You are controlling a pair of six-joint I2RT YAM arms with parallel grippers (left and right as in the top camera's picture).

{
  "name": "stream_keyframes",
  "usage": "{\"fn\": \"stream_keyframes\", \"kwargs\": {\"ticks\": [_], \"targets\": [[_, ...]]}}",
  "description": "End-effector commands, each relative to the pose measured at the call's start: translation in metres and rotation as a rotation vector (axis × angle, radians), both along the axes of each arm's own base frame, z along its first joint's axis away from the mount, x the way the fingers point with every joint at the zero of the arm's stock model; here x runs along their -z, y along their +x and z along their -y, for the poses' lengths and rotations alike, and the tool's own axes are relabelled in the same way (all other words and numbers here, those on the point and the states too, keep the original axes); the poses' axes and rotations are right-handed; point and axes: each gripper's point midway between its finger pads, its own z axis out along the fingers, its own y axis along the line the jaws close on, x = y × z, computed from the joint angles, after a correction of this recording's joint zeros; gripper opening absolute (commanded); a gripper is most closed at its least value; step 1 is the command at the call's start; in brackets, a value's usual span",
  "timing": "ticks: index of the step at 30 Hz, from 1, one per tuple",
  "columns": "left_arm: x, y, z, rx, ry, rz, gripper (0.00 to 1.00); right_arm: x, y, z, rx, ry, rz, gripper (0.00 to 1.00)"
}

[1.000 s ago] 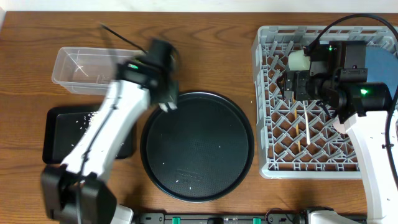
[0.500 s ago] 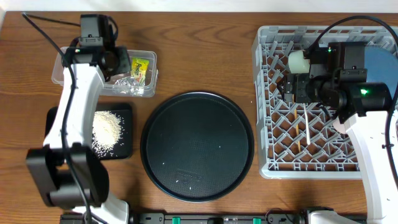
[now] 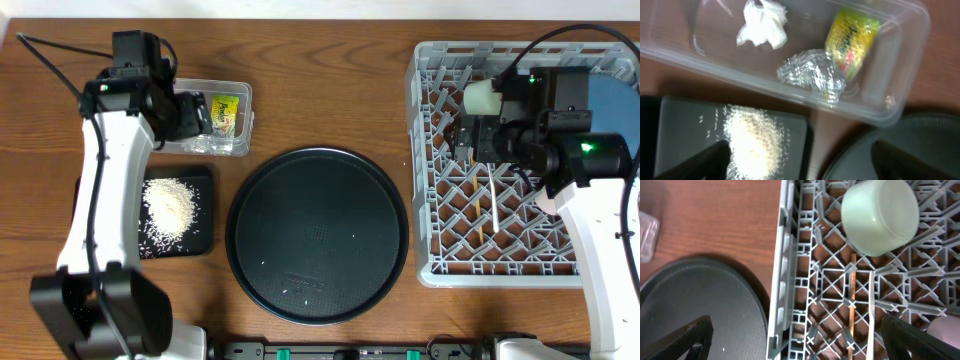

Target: Sort waste into correct bins and load items into the dishwasher rack

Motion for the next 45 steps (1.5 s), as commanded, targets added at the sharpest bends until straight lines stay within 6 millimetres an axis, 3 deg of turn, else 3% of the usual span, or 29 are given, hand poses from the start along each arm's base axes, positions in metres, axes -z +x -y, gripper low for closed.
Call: {"fn": "stream_keyframes", "kwargs": {"ticks": [1,6,12,18,25,30,38,45], "targets": [[-0.009,-0.021,0.010,-0.026,-0.036,-0.047,0.96,-0.008,0.000,0.014,0.076,0.036,0.012,0.99],[0.004,-0.078,0.024,-0.018,-0.113,-0.289,0.96,0.004,-0.017,0.034,0.138,0.044,-0.079,0.99],[-0.002,-0.110,0.026,-0.015,-0.113,-0.331,0.96,0.013,-0.042,0.056,0.197,0.046,-0.174,0.99],[-0.025,-0.143,0.027,-0.005,-0.093,-0.072,0.96,0.002,-0.064,0.053,0.144,0.007,-0.084,0.99],[-0.047,-0.189,0.025,-0.001,-0.048,0.337,0.98,-0.013,-0.103,0.054,0.170,-0.046,0.238,0.99],[-0.074,-0.213,0.026,-0.020,-0.056,0.581,0.98,-0.003,-0.137,0.054,0.188,-0.068,0.314,0.99],[-0.090,-0.234,0.027,-0.015,-0.051,0.701,0.98,0.036,-0.190,0.046,0.184,-0.058,0.120,0.99],[-0.088,-0.235,0.027,-0.015,-0.052,0.691,0.98,0.036,-0.190,0.046,0.184,-0.058,0.118,0.99]]}}
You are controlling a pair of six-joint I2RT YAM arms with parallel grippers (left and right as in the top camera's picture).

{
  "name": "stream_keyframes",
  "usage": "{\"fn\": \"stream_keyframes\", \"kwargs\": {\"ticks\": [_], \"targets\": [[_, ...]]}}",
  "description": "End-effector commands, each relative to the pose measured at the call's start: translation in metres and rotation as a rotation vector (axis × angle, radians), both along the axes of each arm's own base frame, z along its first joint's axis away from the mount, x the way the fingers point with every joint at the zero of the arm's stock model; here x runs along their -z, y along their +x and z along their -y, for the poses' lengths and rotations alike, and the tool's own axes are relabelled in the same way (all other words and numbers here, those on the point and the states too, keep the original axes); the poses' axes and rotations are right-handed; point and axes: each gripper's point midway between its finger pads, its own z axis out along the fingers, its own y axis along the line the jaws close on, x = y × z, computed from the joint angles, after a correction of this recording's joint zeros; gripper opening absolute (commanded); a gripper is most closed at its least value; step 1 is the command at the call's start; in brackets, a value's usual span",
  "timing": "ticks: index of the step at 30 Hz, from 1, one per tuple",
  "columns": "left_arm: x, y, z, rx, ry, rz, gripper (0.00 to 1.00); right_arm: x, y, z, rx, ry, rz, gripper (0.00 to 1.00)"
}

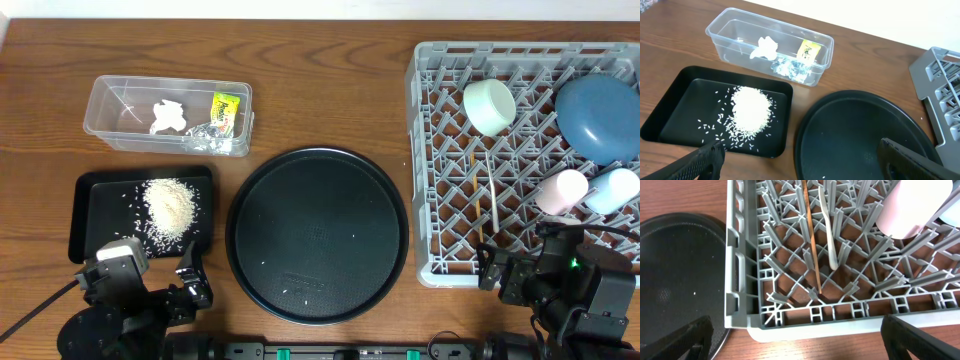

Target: Sort waste into correct bins and load items into the dishwasher rack

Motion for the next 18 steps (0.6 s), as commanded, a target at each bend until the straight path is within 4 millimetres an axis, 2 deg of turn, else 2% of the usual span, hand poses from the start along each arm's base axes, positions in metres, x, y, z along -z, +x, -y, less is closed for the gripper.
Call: {"fn": "stream_keyframes", "kwargs": {"ticks": [1,9,13,15,18], "targets": [[0.003,0.000,-0.002,-0.013,-0.002,-0.008,0.98,0.002,-0.001,0.002,0.001,-0.016,-0.004,0.99],[0.003,0.000,-0.002,-0.013,-0.002,-0.008,0.98,0.002,-0.001,0.003,0.002,-0.018,-0.004,0.99],[0.003,0.000,-0.002,-0.013,-0.002,-0.008,0.98,-0.001,0.002,0.009,0.026,-0.047,0.015,0.99],[0.003,0.000,-0.002,-0.013,-0.002,-0.008,0.98,-0.013,0.012,0.011,0.023,-0.062,0.085,0.99],[0.003,0.000,-0.002,-0.013,-0.002,-0.008,0.98,-0.049,0.032,0.013,-0.007,-0.122,0.277,0.99]]}}
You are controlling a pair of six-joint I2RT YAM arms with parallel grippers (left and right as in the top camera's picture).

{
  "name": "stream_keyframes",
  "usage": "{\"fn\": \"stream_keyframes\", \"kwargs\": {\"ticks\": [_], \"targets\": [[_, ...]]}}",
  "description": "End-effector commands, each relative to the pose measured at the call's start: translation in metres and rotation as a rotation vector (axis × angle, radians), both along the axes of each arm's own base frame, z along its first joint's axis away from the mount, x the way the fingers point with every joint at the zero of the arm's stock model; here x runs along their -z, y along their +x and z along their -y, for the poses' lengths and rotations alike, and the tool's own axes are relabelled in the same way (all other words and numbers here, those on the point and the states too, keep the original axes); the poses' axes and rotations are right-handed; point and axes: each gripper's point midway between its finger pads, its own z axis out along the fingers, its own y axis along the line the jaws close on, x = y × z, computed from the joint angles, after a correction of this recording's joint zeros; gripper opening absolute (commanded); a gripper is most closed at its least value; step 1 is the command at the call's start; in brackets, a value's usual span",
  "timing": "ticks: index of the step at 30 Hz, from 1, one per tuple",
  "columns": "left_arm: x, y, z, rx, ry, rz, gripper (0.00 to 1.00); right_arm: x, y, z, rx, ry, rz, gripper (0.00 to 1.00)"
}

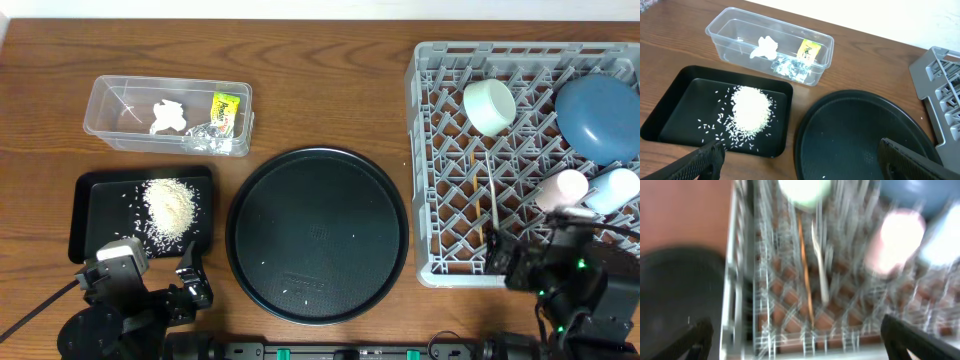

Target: Sort waste into correct bins and load items into the dishwasher rack

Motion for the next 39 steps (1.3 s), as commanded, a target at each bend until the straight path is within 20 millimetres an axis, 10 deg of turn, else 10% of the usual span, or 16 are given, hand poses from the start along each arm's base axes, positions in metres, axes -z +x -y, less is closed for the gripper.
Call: {"fn": "stream_keyframes", "kwargs": {"ticks": [1,9,24,33,39], "targets": [[0.003,0.000,-0.002,-0.012,-0.001,-0.007,0.98,-0.031,0.011,0.003,-0.031,-0.087,0.169,0.99],[0.003,0.000,-0.002,-0.012,-0.001,-0.007,0.98,-0.071,0.015,-0.021,-0.204,-0.302,0.582,0.99],[0.003,0.000,-0.002,-0.012,-0.001,-0.007,0.98,-0.002,0.049,-0.023,-0.179,-0.347,0.839,0.99],[0.003,0.000,-0.002,-0.012,-0.001,-0.007,0.98,0.058,0.053,-0.016,-0.179,-0.328,0.603,0.99],[0.003,0.000,-0.002,-0.012,-0.001,-0.007,0.98,0.061,0.053,-0.015,-0.174,-0.326,0.590,0.99]]}}
